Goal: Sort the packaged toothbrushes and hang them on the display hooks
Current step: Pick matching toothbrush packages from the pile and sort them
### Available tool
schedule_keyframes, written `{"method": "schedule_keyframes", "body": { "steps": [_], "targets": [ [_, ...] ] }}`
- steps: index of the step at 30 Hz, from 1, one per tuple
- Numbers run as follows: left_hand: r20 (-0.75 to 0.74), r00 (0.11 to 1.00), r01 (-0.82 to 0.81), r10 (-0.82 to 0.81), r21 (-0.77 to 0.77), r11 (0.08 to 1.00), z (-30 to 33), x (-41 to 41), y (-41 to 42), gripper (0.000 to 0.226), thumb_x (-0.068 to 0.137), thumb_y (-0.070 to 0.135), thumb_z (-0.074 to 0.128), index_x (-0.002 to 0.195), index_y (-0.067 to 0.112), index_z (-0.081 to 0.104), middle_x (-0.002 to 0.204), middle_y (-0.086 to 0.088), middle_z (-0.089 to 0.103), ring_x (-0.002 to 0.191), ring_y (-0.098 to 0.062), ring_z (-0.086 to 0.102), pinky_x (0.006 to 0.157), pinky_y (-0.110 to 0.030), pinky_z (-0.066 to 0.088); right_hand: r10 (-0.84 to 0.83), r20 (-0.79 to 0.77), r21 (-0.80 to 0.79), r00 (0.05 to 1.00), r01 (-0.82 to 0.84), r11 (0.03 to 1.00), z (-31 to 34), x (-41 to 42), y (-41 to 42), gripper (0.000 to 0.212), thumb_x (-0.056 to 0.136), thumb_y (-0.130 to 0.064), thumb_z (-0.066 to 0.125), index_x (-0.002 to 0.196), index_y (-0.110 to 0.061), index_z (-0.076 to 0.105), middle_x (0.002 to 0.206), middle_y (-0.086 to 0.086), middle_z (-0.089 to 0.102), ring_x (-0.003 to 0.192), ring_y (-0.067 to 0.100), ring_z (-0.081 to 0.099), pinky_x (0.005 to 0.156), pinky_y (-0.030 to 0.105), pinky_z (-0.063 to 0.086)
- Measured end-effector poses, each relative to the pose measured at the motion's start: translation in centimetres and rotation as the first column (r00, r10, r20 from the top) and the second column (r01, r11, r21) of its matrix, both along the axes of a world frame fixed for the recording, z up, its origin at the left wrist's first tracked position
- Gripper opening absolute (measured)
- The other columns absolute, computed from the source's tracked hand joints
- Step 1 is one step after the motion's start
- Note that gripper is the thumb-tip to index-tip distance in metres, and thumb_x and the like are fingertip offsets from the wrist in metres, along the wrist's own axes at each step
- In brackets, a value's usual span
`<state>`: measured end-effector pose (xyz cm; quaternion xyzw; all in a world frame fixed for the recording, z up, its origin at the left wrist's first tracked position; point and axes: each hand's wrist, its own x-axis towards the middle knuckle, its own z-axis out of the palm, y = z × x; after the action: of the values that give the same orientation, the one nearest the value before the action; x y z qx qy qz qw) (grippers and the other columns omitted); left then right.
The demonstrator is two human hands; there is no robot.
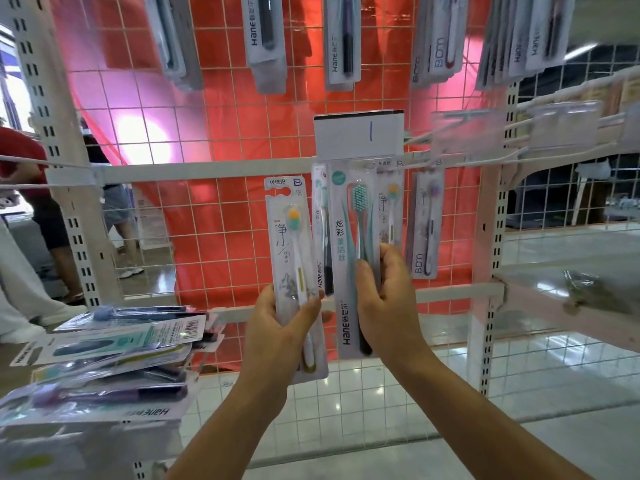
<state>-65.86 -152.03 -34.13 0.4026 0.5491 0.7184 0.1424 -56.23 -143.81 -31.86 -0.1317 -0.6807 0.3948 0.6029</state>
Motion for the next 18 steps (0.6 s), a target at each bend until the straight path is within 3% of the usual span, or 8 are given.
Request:
{"method": "schedule_keyframes", "body": {
  "steps": [3, 7, 13, 18],
  "targets": [
    [0.0, 1.0, 0.005, -0.005, 0.003, 1.0, 0.1, 0.2, 0.0, 0.041, 0.067, 0.041, 0.066, 0.105, 0.03, 0.057, 0.099, -0.001, 0.072, 0.09, -0.019, 0.071, 0.079, -0.043, 0.059, -0.007, 0.007, 0.003, 1.0, 0.007, 1.0, 0.0, 0.3, -0.2, 0.009, 0.097, -0.014, 0.047, 0.091, -0.02, 0.049, 0.081, 0.016, 0.058, 0.072, 0.037, 0.059, 0.059, 0.046, 0.055],
    [0.003, 1.0, 0.016, -0.016, 0.011, 1.0, 0.2, 0.6, -0.1, 0.037, 0.068, 0.038, 0.066, 0.103, 0.03, 0.057, 0.098, 0.0, 0.072, 0.087, -0.016, 0.072, 0.074, -0.036, 0.061, 0.031, -0.016, 0.0, 0.999, -0.031, 1.0, 0.6, 0.8, -0.6, 0.01, 0.098, -0.015, 0.047, 0.092, -0.022, 0.05, 0.086, 0.021, 0.059, 0.076, 0.042, 0.06, 0.062, 0.053, 0.055],
    [0.019, 0.998, 0.061, -0.062, 0.044, 0.997, 0.8, 1.3, -0.4, 0.034, 0.07, 0.036, 0.066, 0.102, 0.03, 0.057, 0.091, 0.005, 0.073, 0.084, -0.013, 0.072, 0.062, -0.025, 0.059, 0.042, -0.048, 0.069, 0.998, -0.039, 0.997, 0.3, 1.3, -1.1, 0.002, 0.091, -0.024, 0.047, 0.09, -0.023, 0.048, 0.075, -0.004, 0.058, 0.065, 0.028, 0.061, 0.052, 0.034, 0.058],
    [0.022, 0.998, 0.065, -0.066, 0.059, 0.996, 1.0, 1.6, -0.5, 0.033, 0.069, 0.034, 0.065, 0.101, 0.029, 0.057, 0.087, 0.006, 0.072, 0.081, -0.01, 0.072, 0.056, -0.019, 0.055, 0.071, -0.041, 0.066, 0.997, -0.068, 0.995, 0.9, 1.4, -1.2, 0.009, 0.096, -0.018, 0.048, 0.089, -0.023, 0.046, 0.077, -0.003, 0.057, 0.067, 0.026, 0.062, 0.055, 0.033, 0.059]
  ]
}}
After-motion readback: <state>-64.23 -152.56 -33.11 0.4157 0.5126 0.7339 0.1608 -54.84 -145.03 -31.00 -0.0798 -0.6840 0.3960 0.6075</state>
